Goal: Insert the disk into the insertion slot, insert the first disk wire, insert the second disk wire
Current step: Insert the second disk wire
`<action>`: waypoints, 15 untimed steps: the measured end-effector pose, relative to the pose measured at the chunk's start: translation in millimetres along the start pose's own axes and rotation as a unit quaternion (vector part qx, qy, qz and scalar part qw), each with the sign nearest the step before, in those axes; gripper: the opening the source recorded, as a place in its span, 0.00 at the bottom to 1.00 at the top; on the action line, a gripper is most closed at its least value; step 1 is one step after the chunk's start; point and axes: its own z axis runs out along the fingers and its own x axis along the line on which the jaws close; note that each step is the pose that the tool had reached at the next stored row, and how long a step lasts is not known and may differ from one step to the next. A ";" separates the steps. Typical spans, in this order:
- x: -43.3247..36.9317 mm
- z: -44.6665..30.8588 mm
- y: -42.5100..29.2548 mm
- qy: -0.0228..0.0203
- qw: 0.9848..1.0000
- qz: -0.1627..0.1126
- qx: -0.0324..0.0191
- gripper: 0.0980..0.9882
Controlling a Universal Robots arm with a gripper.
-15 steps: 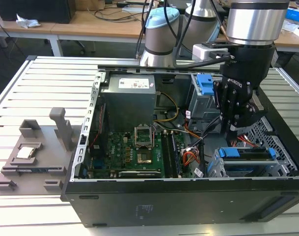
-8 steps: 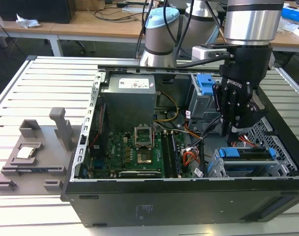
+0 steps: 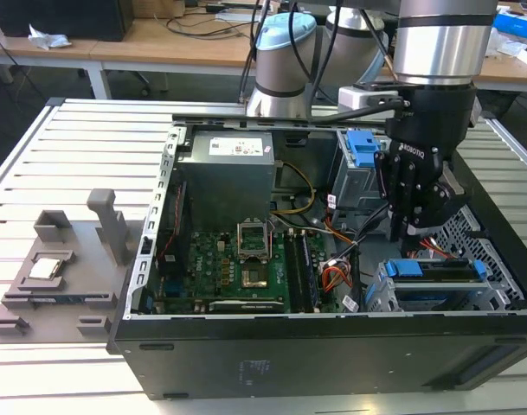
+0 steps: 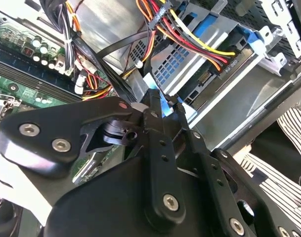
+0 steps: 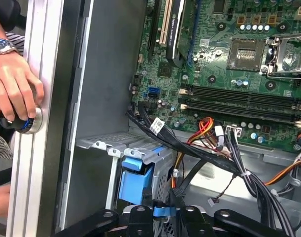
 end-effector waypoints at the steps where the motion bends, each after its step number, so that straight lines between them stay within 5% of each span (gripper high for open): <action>1: 0.1 0.0 0.0 0.001 1.000 0.000 0.000 0.21; 11: 0.0 0.0 0.0 0.000 1.000 0.000 0.000 0.12; 15: 5.5 -12.3 -0.2 -0.001 1.000 0.000 0.000 0.12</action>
